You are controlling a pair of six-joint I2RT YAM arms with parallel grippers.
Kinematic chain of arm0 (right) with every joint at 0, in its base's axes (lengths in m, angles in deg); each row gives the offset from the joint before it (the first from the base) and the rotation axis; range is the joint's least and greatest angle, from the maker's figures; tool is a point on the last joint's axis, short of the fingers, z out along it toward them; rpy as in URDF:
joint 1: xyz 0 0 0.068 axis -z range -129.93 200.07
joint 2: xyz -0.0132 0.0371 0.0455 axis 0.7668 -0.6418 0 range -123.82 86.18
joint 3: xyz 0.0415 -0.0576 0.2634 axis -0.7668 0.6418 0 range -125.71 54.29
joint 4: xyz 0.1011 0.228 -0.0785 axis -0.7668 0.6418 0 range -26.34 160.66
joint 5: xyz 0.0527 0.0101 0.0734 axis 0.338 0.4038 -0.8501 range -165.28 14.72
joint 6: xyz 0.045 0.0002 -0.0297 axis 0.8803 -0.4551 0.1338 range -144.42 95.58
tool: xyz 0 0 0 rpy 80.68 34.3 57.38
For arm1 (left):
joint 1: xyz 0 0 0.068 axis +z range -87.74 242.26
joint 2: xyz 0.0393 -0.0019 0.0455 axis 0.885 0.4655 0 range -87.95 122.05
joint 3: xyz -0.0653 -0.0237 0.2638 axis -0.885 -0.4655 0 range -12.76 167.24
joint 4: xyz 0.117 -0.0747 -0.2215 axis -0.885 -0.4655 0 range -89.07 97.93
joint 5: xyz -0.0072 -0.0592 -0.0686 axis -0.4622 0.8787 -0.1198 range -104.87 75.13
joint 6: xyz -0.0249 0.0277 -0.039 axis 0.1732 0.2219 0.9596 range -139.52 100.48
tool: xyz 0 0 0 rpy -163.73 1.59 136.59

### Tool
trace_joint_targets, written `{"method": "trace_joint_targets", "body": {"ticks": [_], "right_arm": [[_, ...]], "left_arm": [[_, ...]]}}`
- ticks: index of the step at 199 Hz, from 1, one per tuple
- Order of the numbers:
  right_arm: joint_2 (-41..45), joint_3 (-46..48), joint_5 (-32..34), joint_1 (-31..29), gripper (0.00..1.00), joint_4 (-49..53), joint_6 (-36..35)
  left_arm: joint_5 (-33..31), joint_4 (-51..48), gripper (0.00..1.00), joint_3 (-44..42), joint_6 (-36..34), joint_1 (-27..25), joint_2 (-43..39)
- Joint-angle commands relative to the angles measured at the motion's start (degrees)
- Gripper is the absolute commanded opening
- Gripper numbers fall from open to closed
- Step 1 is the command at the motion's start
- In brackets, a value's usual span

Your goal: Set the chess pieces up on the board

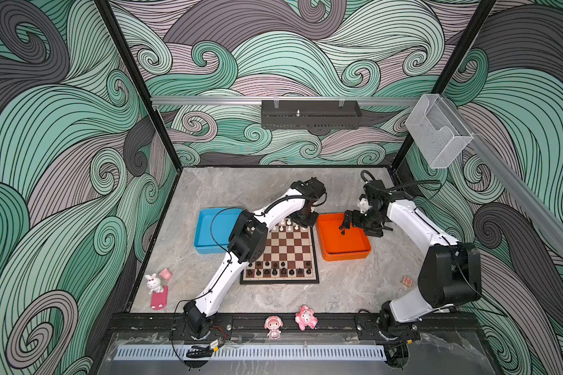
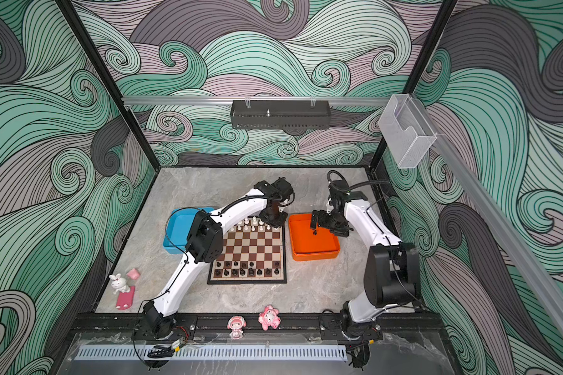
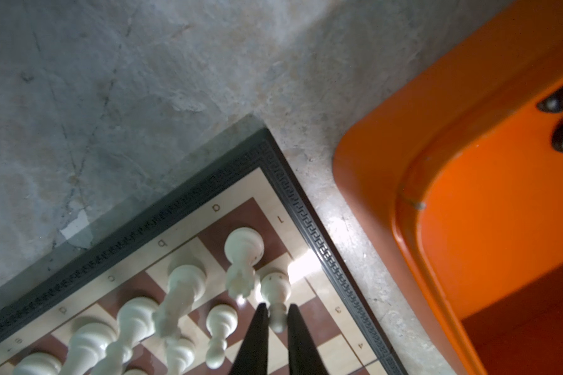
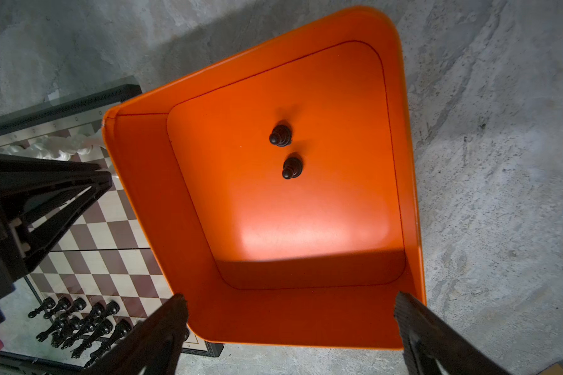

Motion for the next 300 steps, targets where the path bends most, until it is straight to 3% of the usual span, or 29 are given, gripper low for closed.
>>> {"method": "trace_joint_targets", "body": {"ticks": [1, 300], "right_arm": [[0.76, 0.79, -0.44, 0.31, 0.99, 0.29, -0.28], [0.54, 0.79, -0.86, 0.34, 0.99, 0.25, -0.18]], "left_arm": [[-0.53, -2.46, 0.15, 1.83, 0.86, -0.37, 1.05], [-2.29, -4.30, 0.12, 3.82, -1.14, -1.03, 1.97]]}}
